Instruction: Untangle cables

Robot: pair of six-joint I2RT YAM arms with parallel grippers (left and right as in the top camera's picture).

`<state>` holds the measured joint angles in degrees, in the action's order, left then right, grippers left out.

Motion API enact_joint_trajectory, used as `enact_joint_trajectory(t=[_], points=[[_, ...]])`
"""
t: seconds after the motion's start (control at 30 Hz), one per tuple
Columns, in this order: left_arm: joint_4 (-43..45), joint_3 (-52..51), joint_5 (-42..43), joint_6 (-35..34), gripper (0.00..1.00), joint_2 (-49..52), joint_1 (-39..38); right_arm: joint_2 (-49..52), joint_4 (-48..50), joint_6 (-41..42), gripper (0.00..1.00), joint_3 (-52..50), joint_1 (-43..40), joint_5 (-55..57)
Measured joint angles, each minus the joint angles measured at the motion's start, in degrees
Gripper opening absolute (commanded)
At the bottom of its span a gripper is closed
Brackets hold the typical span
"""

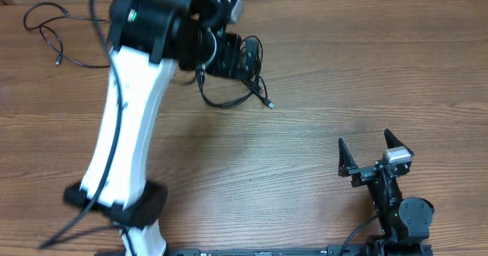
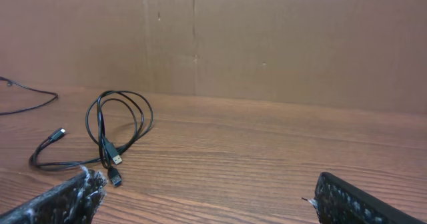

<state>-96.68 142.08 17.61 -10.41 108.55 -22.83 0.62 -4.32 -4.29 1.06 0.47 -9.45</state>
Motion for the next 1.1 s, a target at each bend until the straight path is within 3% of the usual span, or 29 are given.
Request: enact_joint_trajectory(t=[0.23, 0.67, 0.93, 1.1], points=[[-0.1, -7.9, -6.6, -4.5, 1.00, -3.8, -4.7, 0.0, 0.0, 0.0, 1.00, 0.0, 0.0, 0.0], [1.0, -23.0, -8.5, -10.6, 1.00, -3.1, -6.0, 0.0, 0.0, 0.0, 1.00, 0.0, 0.0, 0.0], [8.6, -30.4, -7.8, -10.9, 1.00, -3.1, -6.0, 0.0, 0.0, 0.0, 1.00, 0.0, 0.0, 0.0], [19.0, -38.3, -4.5, -12.0, 1.00, -3.0, -6.0, 0.0, 0.0, 0.0, 1.00, 0.0, 0.0, 0.0]])
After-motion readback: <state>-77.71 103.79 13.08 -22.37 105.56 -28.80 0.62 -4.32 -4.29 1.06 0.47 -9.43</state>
